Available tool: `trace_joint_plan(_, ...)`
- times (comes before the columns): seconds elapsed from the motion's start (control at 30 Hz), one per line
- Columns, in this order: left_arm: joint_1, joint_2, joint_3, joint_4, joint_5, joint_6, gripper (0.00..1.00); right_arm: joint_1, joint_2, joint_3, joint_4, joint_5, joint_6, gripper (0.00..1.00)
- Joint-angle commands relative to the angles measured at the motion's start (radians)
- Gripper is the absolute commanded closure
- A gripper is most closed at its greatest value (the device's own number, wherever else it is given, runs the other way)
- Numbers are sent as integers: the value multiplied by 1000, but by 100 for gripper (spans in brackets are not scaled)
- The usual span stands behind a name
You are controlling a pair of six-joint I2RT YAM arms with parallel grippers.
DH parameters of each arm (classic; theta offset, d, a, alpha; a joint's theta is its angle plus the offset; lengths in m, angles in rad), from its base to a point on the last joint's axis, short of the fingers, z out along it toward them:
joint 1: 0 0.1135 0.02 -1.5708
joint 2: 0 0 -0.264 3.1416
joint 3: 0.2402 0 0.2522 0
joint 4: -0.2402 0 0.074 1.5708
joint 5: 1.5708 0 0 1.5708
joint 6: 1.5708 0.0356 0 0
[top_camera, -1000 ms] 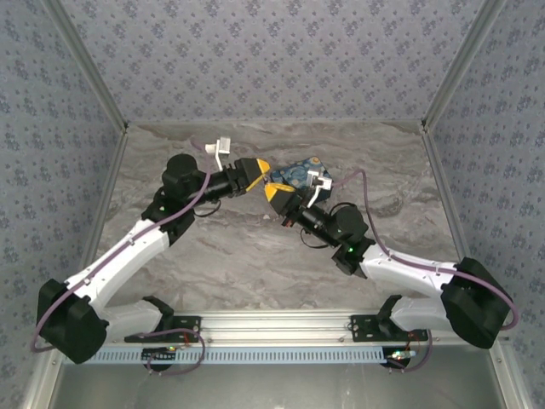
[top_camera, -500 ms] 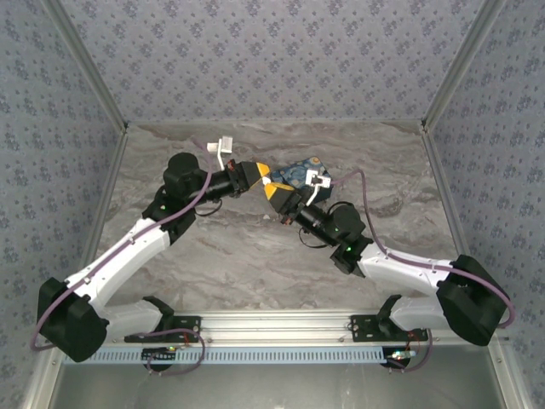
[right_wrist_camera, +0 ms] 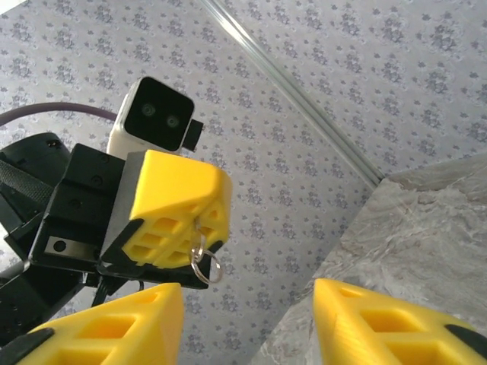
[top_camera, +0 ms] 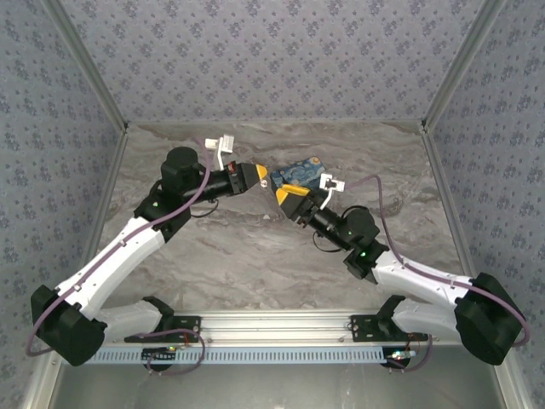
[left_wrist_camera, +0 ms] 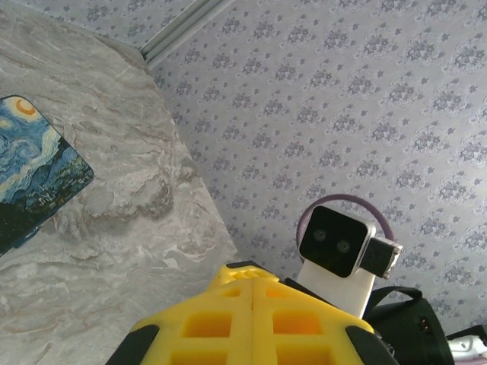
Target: Unlock the padlock with the key
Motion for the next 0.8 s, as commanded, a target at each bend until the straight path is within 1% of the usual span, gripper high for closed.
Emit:
trace_joint_plan(0.0, -8, -10, 32, -10, -3, 33, 100, 1, 14, 64, -14, -48, -10, 48)
trace_joint_plan(0.17, -11, -9, 32, -8, -6, 28, 100, 2, 86, 116, 5, -77, 17, 48)
trace_joint_plan(0.37, -13, -9, 27, -4, -8, 20, 100, 15, 153, 156, 24, -97, 32, 55)
trace_joint_plan(0.47, -14, -11, 24, -4, -12, 14, 100, 15, 160, 152, 28, -93, 40, 63)
trace_joint_plan(0.5, -14, -13, 24, -2, -12, 12, 100, 16, 157, 148, 27, -91, 42, 64)
trace_joint_plan(0.6, -13, -13, 26, 0, -15, 7, 100, 16, 147, 135, 21, -88, 44, 72)
trace_joint_plan(0.7, -13, -12, 26, -1, -22, 5, 100, 15, 135, 129, 12, -87, 42, 83)
trace_joint_plan(0.77, -13, -13, 26, 1, -26, 1, 100, 17, 125, 123, -3, -82, 40, 88)
